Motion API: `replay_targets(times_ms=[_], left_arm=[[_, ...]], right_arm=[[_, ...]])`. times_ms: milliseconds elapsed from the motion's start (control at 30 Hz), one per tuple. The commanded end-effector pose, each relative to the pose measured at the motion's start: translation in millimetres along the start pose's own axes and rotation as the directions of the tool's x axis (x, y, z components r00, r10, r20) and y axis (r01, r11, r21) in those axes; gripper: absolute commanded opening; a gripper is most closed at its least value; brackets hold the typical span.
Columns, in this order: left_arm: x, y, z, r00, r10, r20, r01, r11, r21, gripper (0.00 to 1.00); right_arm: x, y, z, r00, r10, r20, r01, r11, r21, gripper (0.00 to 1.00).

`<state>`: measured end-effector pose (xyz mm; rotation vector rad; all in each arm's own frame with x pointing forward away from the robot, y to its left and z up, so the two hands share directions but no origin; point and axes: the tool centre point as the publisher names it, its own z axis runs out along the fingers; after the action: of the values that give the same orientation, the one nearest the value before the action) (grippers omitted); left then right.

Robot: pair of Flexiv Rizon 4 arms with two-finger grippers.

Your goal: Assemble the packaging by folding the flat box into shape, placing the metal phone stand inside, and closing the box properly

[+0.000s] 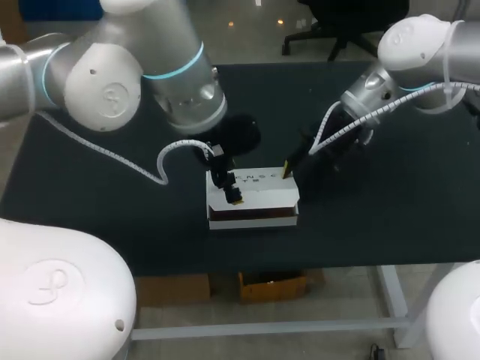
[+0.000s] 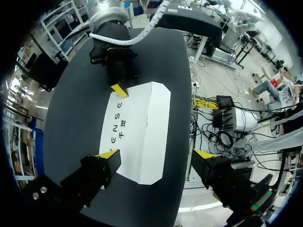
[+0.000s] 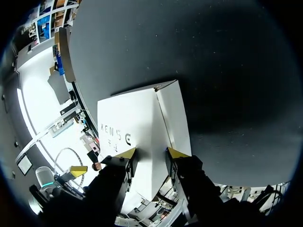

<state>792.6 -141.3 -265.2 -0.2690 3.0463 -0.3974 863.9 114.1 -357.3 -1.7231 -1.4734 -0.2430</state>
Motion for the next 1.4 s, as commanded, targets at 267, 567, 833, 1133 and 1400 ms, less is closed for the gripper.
replay_targets(times_ms=[267, 567, 833, 1133, 1400], left_arm=[[-0.8, -8.5, 10, 0.987, 0.015, 0.161, 0.006, 0.992, -0.130, 1.00], [0.4, -5.6, 15, 0.978, 0.054, 0.203, -0.021, 0.987, -0.159, 1.00], [-9.5, -5.6, 20, 0.990, 0.031, 0.137, -0.013, 0.991, -0.134, 1.00], [-14.5, -3.9, 27, 0.992, 0.025, 0.123, -0.007, 0.990, -0.139, 1.00], [-16.2, -0.1, 33, 0.996, 0.004, 0.088, 0.008, 0.991, -0.137, 1.00]], right_arm=[[0, 0, 0, 1.000, 0.000, -0.001, 0.000, 1.000, 0.001, 0.36], [0, 0, 0, 1.000, 0.000, -0.001, 0.000, 1.000, 0.001, 0.36], [0, 0, 0, 1.000, 0.000, -0.001, 0.000, 1.000, 0.001, 0.36], [0, 0, 0, 1.000, 0.000, -0.001, 0.000, 1.000, 0.001, 0.36], [0, 0, 0, 1.000, 0.000, -0.001, 0.000, 1.000, 0.001, 0.36]])
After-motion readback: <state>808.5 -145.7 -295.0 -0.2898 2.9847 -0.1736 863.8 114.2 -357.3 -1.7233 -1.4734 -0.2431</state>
